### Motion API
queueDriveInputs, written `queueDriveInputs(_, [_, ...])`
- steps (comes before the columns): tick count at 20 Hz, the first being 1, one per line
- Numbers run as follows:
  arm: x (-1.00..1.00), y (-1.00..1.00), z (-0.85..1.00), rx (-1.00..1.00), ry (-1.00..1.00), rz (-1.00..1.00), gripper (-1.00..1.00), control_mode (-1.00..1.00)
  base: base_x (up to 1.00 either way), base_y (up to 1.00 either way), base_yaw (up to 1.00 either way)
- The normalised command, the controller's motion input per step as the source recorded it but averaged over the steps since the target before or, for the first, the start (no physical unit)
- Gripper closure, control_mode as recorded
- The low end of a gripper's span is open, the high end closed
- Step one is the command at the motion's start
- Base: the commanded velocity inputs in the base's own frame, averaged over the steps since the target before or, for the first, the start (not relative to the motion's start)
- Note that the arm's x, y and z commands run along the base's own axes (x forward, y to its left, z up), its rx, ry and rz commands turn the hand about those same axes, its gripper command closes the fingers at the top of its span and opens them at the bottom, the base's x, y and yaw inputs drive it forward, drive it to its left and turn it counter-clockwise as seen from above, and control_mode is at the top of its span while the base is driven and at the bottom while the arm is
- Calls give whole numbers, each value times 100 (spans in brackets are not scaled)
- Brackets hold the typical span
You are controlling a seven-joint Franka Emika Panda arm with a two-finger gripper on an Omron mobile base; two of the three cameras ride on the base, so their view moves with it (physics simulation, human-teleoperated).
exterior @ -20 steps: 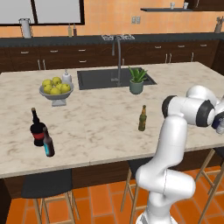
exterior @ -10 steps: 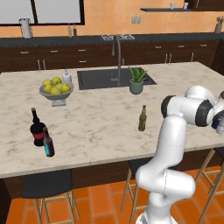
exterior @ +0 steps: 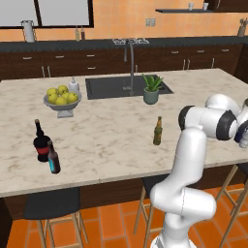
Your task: Move the plastic bottles in the middle to the plastics group, and the glass bottles in the middle to the glass group.
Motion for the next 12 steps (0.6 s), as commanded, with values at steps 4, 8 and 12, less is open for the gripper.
queueDriveInputs(4, [-1, 0, 43, 0, 5, 0, -100, -100, 0, 0, 0])
queueDriveInputs(8, [-14, 24, 63, 0, 0, 1, -100, -100, 0, 0, 0])
queueDriveInputs(12, [-25, 62, 56, -3, 1, 7, -100, -100, 0, 0, 0])
